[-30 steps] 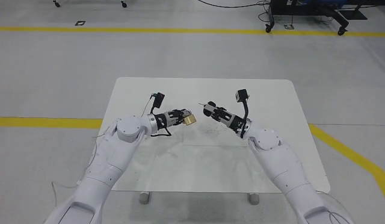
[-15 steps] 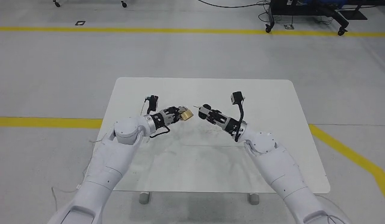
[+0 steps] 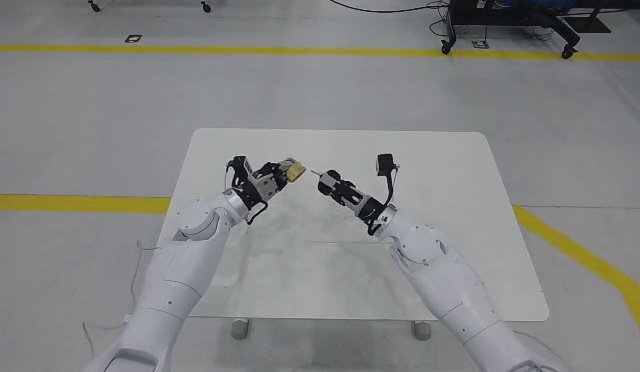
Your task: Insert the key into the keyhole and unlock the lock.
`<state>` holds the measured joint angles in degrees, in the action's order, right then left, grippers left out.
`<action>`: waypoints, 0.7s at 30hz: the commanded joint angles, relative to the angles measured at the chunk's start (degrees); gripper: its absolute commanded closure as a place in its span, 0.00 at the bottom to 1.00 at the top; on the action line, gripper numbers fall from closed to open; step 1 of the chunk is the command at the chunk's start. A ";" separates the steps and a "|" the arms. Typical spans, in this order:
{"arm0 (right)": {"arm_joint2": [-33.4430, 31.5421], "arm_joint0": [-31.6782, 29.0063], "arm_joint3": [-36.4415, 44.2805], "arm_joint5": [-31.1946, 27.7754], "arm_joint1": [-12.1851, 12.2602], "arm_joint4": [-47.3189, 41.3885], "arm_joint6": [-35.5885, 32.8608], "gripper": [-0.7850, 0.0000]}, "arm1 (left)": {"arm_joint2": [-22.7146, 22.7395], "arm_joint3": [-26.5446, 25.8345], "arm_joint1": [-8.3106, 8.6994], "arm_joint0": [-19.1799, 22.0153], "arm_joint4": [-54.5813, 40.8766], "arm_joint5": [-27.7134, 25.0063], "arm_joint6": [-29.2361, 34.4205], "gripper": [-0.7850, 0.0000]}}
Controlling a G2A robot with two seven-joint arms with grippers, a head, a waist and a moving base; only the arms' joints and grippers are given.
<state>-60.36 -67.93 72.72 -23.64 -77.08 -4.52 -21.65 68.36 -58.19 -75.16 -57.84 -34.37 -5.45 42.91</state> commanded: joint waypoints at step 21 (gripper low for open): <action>1.34 -2.31 4.32 1.51 -0.39 4.98 3.58 1.00 | 1.01 -6.24 0.57 -3.62 4.52 -4.50 -1.63 1.00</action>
<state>-59.03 -70.25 77.07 -22.05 -77.46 0.43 -18.09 69.39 -64.28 -74.61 -61.39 -30.07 -10.00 41.38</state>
